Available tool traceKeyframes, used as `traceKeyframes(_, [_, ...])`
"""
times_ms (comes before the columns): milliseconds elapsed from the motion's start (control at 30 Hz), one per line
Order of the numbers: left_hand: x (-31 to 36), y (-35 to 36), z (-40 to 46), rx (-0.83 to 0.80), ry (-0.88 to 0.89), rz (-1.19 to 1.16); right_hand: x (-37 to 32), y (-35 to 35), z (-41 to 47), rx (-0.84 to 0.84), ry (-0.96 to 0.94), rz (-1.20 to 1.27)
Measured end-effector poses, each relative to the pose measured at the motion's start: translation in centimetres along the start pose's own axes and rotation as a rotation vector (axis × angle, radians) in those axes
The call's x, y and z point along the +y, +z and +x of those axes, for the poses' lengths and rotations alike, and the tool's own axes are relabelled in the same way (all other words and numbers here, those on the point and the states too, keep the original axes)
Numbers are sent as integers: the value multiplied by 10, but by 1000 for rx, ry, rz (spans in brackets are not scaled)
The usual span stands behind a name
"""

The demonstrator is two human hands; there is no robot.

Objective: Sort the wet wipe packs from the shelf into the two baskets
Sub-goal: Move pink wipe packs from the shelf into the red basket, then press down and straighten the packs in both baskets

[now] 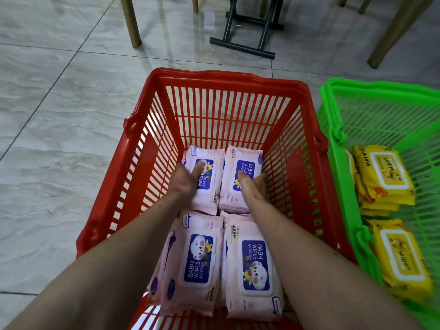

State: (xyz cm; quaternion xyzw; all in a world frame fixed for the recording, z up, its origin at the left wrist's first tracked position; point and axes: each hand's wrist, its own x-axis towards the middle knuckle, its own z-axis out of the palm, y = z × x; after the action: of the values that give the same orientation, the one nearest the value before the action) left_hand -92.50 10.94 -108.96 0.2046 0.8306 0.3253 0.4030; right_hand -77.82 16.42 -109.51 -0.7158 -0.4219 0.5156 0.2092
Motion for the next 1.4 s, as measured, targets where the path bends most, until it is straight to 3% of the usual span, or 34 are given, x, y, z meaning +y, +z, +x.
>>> traceKeyframes(67, [-8,7,-4,98,112,263,2,4,-2,63,-101,-205])
traceKeyframes(167, [-16,7,-8,179,461,651,6,5,-7,227,-416,-580])
traceKeyframes(233, [-18,4,-4,84,643,835,9,5,-5,236,-653,-864])
traceKeyframes(300, [-21,1,2,-25,717,904,12,3,6,129,-765,-1073])
traceKeyframes(467, [-25,-7,0,-15,758,1090,14,0,22,2,-655,-1031])
traceKeyframes(600, [-12,-17,-12,-182,651,1238,11,-8,12,-54,-538,-1006])
traceKeyframes(700, [-4,-27,-21,-222,613,1450,9,-21,-3,-168,-426,-1145])
traceKeyframes(800, [3,-33,-24,-149,638,1545,-1,-27,-16,-253,-292,-1255])
traceKeyframes(900, [5,-29,-17,-146,712,1512,-15,-23,-14,-188,-441,-1292])
traceKeyframes(1000, [0,-24,-7,-223,732,1428,-11,-19,-4,-239,-625,-1326])
traceKeyframes(1100, [-5,-25,-2,-227,694,1339,0,-17,1,-267,-607,-1300])
traceKeyframes(1233, [5,-24,-11,-267,578,1394,-5,-16,-7,-302,-578,-1337])
traceKeyframes(1400, [29,-42,-22,-232,708,1647,-27,-37,-35,-336,-518,-1335])
